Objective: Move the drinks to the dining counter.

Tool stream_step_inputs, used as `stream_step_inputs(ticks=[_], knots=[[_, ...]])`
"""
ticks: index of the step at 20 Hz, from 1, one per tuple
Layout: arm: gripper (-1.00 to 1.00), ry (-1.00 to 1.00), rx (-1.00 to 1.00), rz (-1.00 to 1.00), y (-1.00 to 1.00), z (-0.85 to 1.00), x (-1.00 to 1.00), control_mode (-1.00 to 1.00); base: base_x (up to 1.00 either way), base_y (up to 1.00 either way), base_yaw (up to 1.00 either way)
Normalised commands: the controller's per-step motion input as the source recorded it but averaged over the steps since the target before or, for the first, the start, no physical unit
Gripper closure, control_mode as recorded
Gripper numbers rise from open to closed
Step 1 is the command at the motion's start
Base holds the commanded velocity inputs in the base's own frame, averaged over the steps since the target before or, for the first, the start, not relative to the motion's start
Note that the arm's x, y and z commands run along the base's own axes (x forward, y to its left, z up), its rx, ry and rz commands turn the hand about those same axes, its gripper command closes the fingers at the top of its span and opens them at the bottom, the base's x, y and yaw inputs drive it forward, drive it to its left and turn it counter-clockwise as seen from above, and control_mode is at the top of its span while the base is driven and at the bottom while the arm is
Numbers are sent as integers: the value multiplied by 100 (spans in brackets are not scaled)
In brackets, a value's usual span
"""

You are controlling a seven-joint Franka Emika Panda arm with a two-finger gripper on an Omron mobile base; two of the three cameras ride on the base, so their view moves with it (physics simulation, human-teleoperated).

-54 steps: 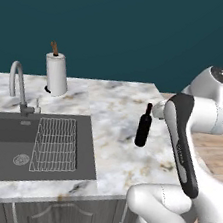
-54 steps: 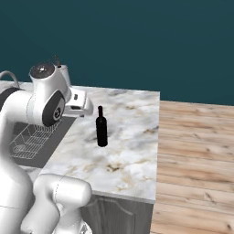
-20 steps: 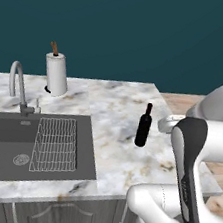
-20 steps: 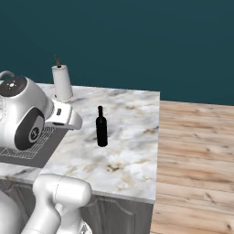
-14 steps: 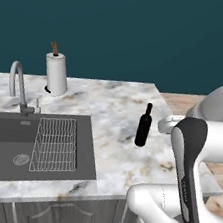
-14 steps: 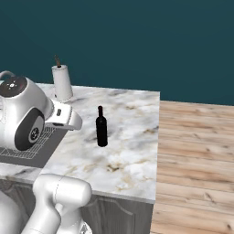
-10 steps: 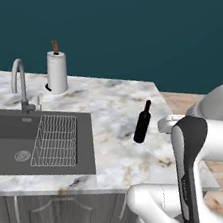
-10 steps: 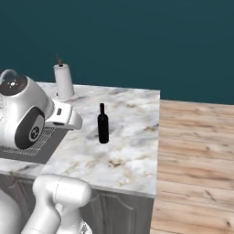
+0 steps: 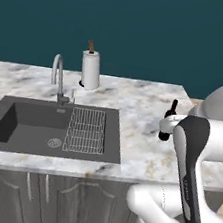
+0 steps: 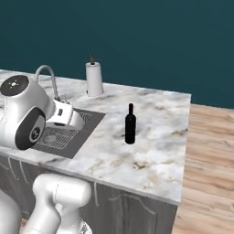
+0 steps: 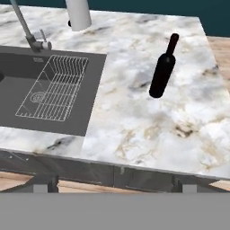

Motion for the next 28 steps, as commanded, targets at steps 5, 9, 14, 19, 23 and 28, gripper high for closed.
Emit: stream_step_inputs(ticks=[5, 9, 14, 19, 23, 28], knots=[[-100, 0, 0, 0, 0, 0, 0, 100, -36, 63, 62], [-100, 0, 0, 0, 0, 0, 0, 100, -29, 64, 67], [-100, 0, 0, 0, 0, 0, 0, 100, -24, 62, 65], [-100, 0, 0, 0, 0, 0, 0, 100, -12, 49, 62], [-100, 0, 0, 0, 0, 0, 0, 100, -1, 36, 60], [-100, 0, 0, 0, 0, 0, 0, 100, 0, 25, 59]])
